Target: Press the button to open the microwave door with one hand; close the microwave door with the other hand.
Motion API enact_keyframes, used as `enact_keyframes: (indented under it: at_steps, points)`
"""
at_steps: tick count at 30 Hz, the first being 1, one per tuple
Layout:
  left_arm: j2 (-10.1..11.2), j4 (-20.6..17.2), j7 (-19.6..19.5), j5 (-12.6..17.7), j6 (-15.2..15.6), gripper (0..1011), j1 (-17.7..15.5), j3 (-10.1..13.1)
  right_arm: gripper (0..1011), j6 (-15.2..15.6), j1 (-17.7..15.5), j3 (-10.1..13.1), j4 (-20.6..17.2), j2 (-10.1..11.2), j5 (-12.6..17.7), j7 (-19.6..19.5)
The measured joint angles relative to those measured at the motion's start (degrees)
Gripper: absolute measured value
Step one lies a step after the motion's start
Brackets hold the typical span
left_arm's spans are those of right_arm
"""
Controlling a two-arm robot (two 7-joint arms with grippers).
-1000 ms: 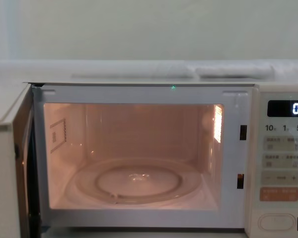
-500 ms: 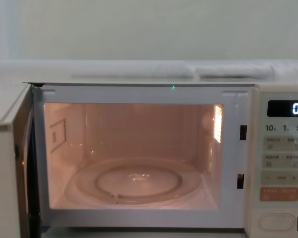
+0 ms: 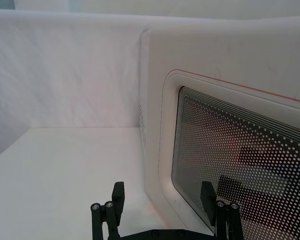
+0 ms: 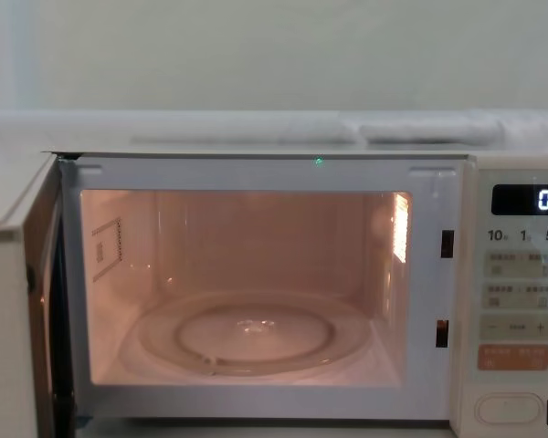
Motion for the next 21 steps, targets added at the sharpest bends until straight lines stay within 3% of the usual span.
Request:
enact_keyframes:
  at_steps: [21]
  points:
    - [0.0,0.0,0.0,0.0,0.0,1000,0.0,0.0,1002,0.0,0.0,0.0,0.0,0.0,0.0,0.0]
